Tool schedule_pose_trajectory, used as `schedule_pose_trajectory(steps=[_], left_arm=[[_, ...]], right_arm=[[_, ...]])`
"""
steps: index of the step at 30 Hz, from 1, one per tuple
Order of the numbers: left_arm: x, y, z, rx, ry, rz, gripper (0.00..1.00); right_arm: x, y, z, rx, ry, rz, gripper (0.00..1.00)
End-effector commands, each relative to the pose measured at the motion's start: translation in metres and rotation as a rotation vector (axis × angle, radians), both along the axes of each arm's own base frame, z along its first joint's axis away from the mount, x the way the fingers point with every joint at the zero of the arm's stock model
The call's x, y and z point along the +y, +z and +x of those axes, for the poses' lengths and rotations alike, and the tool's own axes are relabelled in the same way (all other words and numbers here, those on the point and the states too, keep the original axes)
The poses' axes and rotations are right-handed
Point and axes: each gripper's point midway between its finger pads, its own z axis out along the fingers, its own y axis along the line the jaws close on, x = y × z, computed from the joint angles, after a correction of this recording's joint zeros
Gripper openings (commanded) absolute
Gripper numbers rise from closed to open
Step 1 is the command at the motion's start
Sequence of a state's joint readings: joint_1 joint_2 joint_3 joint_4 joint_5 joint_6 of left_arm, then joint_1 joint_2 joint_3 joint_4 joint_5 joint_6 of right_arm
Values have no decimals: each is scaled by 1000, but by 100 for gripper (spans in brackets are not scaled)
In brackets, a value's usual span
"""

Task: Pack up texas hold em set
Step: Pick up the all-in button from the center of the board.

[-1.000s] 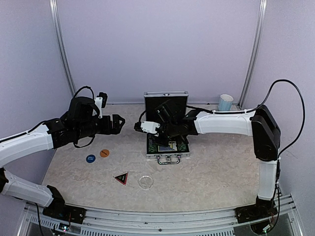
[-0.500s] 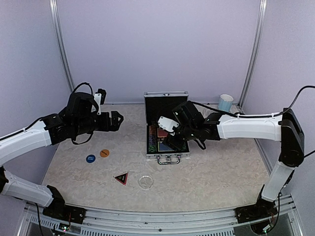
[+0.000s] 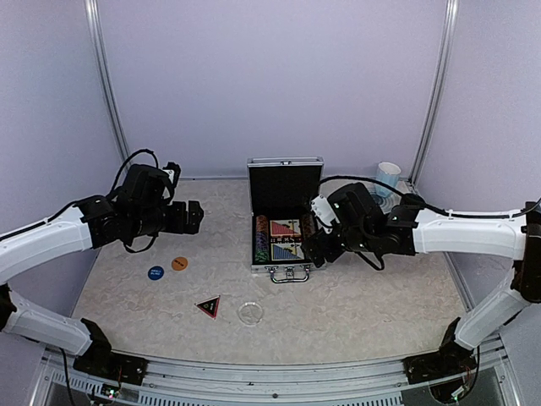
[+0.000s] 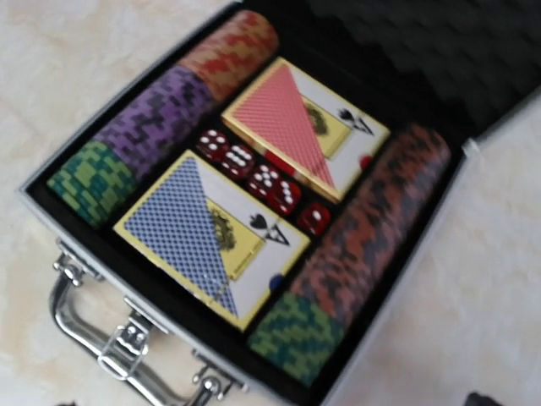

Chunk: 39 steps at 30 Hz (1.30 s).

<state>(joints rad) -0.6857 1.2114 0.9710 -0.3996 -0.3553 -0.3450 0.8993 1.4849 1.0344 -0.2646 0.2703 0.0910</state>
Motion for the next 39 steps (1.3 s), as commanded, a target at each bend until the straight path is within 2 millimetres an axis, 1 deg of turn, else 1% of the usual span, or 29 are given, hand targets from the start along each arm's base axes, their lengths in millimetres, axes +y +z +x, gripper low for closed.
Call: schedule_pose_trajectory(steps=[1, 5, 8, 11, 13, 17, 22, 27, 30, 33, 36, 39], left_arm=[[8, -17, -2, 46, 48, 9, 99], [6, -26, -2, 69, 61, -19, 99], [7, -28, -1, 72, 78, -23, 99], [12, -30, 0, 67, 100, -10, 99], [9, -28, -1, 62, 93, -10, 99], [5, -25, -5, 50, 79, -3, 99], [2, -22, -5, 54, 63, -26, 99], [11, -23, 1, 63, 82, -41, 99], [18, -27, 0, 61, 109, -25, 99], [27, -25, 1, 64, 146, 12, 99], [35, -25, 1, 76, 186, 50, 99], [38, -30, 1, 103, 201, 24, 99]], right_arm=[[-25, 14, -5, 76, -203, 141, 99], [-40, 23, -18, 112, -287, 281, 99], [-48, 29, -26, 139, -326, 358, 99], [-54, 26, -36, 175, -330, 374, 99], [-61, 22, -36, 176, -370, 355, 99], [-58, 18, -30, 175, -382, 355, 99], [-53, 7, -23, 176, -377, 303, 99], [-58, -2, -10, 149, -395, 250, 99], [-61, -6, -3, 158, -414, 274, 99], [-58, -9, 3, 172, -386, 331, 99], [-54, -12, 8, 154, -364, 334, 99], [-53, -15, 7, 169, -362, 324, 99]])
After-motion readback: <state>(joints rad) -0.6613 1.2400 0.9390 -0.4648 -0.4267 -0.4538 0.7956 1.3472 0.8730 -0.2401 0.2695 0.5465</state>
